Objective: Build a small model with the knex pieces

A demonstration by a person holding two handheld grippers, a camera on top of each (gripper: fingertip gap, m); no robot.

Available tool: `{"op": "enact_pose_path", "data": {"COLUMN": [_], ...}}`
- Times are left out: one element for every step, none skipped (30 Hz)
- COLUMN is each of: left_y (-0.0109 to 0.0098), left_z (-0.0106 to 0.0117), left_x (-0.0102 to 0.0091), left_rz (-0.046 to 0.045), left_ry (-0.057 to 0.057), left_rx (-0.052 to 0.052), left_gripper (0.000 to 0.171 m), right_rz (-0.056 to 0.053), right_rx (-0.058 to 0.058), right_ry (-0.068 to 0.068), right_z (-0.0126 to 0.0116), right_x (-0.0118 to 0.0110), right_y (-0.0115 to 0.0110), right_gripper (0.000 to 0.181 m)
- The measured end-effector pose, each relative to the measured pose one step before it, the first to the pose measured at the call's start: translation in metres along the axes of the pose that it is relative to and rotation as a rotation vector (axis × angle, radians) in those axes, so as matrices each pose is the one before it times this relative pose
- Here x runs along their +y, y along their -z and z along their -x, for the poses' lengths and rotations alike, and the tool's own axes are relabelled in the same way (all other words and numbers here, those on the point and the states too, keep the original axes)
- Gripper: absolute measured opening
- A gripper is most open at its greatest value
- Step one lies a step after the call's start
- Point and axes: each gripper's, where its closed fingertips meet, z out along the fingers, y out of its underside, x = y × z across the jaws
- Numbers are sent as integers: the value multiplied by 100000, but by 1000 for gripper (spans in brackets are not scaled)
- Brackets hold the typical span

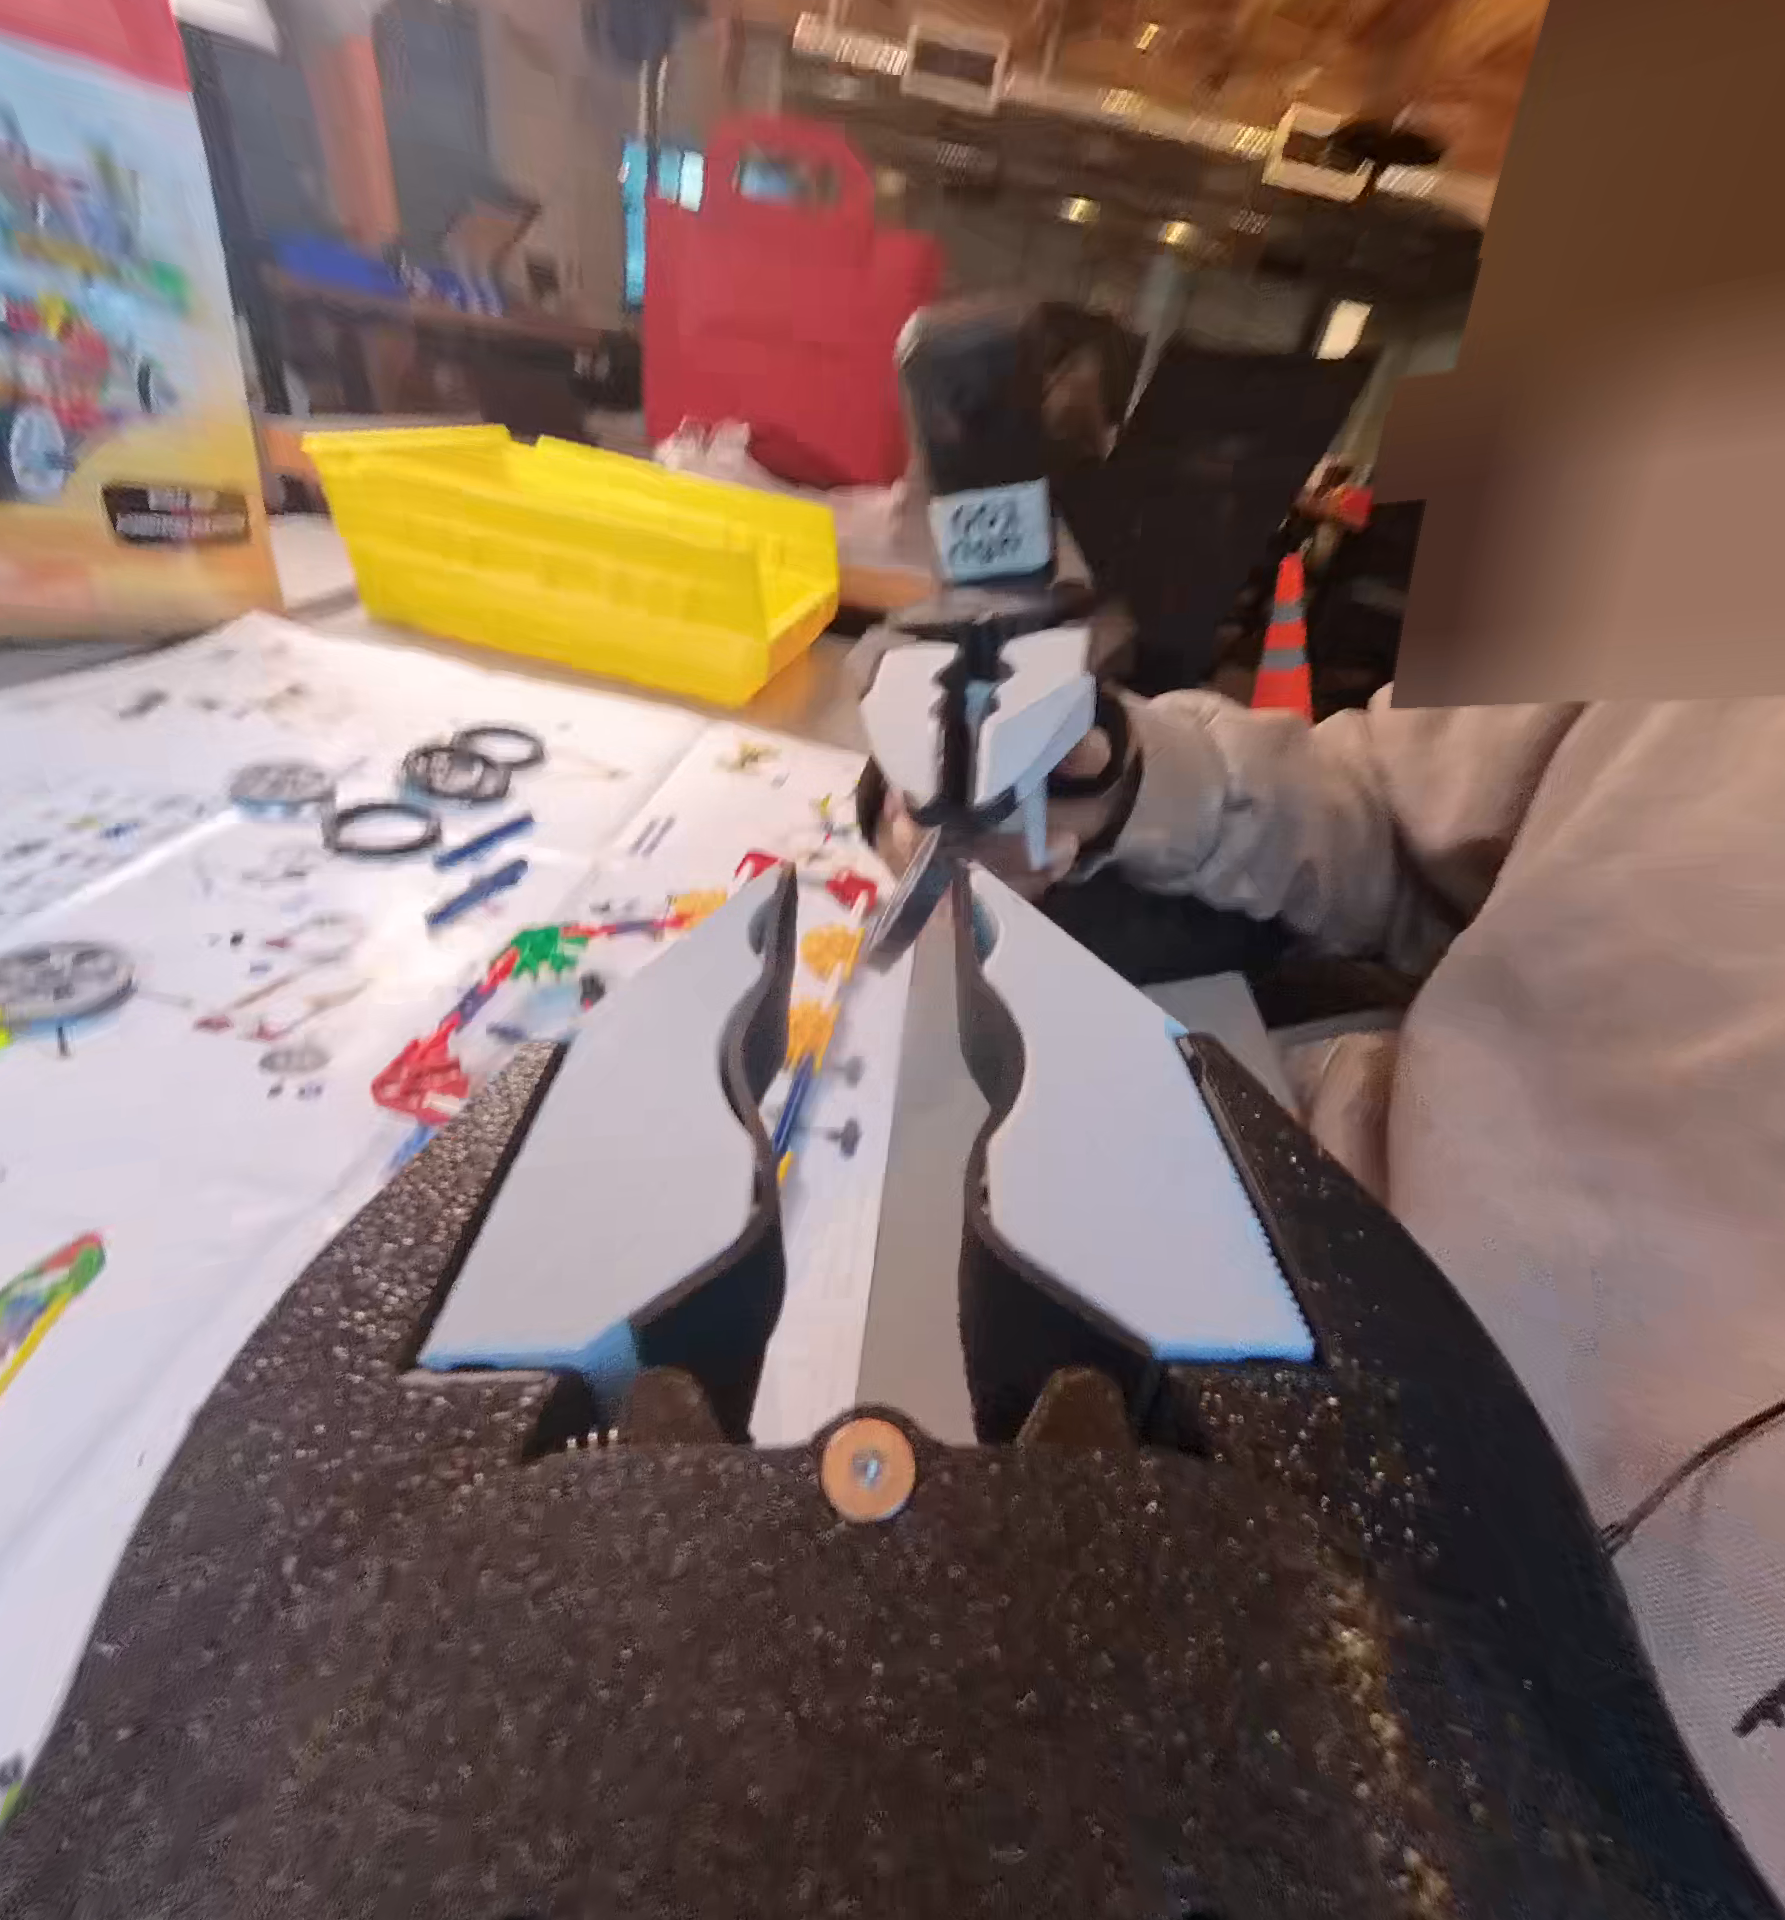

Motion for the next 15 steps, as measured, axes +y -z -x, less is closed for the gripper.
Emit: {"op": "enact_pose_path", "data": {"left_y": [-163, -107, -70, -75, -104, -138, -159, -151, -107, 1, 152, 223, 212, 121, -26], "left_z": [240, -108, -133, -148, -210, -340, -480, -431, -154, -66, -53, 64, 40, -168, -53], "left_x": [777, 292, 7, -73, -157, -206, -197, -134, -92, -148, -265, -238, -119, 22, 187], "left_rz": [3704, 1070, -82, -26, -236, -657, -1000, -1302, -1490, -2183, -2948, -2821, -1978, -1049, 89], "left_ry": [2519, 2201, 579, -1265, -1440, 358, 3469, 7607, 11447, 13213, 13066, 11555, 8933, 6442, 4762], "left_rx": [38, 1601, 814, 242, 461, 1643, 3388, 4546, 4525, 5240, 5687, 4366, 3531, 3636, 2000], "left_gripper": [28, 29, 30, 30, 32, 32, 31, 30, 30, 31, 33, 33, 34, 35, 35], "right_rz": [811, -1630, -2219, -2077, -1680, -1409, -879, -114, -40, 178, 551, 1201, 1281, 1424, 1748], "right_rx": [1542, -667, -967, -262, -706, -1148, -1111, -755, 219, 1038, 755, 1805, 1617, 1579, 2489], "right_ry": [2534, 1020, -125, -90, 559, 1510, 2909, 5183, 7721, 9147, 9666, 8939, 8810, 8703, 8726], "right_z": [-184, 176, 188, 42, 151, 298, 414, 498, 526, 493, 544, 334, 337, 310, 173], "right_x": [100, -374, -505, -436, -278, -189, -109, -13, -29, -94, -69, -51, -67, -47, -20], "right_y": [133, 237, 259, 227, 155, 34, -99, -244, -317, -342, -339, -340, -311, -266, -221], "right_gripper": [4, 4, 4, 4, 4, 4, 5, 5, 5, 4, 4, 4, 4, 5, 4]}}
